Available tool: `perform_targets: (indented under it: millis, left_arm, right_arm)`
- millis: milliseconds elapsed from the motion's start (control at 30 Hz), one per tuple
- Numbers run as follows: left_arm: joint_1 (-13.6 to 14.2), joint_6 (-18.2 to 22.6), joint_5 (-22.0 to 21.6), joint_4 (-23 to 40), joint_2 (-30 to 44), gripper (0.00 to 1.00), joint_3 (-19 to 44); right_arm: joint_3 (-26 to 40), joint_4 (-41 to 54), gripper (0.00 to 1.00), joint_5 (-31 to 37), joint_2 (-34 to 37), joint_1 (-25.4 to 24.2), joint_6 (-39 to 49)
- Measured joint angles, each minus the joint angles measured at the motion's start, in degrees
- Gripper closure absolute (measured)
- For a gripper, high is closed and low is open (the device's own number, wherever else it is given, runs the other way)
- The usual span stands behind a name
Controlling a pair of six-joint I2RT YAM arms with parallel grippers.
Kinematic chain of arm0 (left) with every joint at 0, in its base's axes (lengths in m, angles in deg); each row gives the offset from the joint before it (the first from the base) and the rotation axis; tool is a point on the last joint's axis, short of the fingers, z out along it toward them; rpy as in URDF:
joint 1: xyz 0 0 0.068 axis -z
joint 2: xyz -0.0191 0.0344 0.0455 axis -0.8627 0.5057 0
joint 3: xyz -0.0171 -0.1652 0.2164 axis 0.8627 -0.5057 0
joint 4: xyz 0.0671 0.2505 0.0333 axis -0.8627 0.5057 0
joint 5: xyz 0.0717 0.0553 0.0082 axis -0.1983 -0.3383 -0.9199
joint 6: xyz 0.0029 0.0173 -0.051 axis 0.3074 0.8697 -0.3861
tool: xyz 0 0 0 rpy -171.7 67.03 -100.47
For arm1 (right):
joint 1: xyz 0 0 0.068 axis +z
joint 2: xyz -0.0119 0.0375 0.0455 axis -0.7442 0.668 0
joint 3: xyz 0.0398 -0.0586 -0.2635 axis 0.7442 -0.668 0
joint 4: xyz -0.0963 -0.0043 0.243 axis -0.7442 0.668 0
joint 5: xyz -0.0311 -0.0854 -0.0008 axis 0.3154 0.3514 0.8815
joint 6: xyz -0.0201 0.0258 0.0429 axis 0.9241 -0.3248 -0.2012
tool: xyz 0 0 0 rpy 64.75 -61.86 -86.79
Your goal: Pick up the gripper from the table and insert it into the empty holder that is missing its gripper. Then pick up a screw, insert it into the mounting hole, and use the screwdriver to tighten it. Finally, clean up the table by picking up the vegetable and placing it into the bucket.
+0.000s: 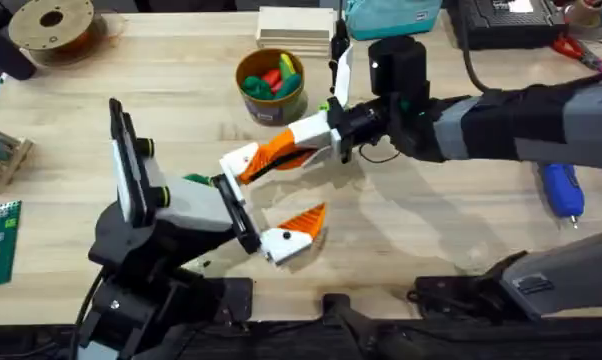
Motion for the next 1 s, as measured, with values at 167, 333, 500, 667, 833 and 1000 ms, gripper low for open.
perform_targets:
  millis: [167,333,500,667,833,1000]
  left_arm:
    - [-0.32,-0.18,-2.62,-0.15,0.33,0.015,0.00]
    - [-0.54,-0.25,-4.27,-0.17,0.33,0.015,0.00]
    - [-0.54,-0.69,-5.52,-0.17,0.34,0.015,0.00]
    - [-0.54,-0.81,-5.67,-0.19,0.35,0.015,0.00]
    - [-0.54,-0.81,-5.67,-0.20,0.34,0.015,0.00]
    - [-0.54,-0.83,-5.70,-0.20,0.35,0.014,0.00]
  right_arm:
    - [0.00,-3.63,0.984,4.30,0.00,1.46,-0.40]
    - [0.00,-4.91,0.984,7.32,0.00,2.43,-0.91]
    - [0.00,-5.45,0.984,9.56,-0.01,3.15,-1.18]
    - [0.00,-5.45,0.984,9.85,0.00,3.23,-1.31]
    - [0.00,-5.45,0.984,9.77,-0.02,3.25,-1.09]
    - [0.00,-5.47,0.984,9.77,0.00,3.38,-0.87]
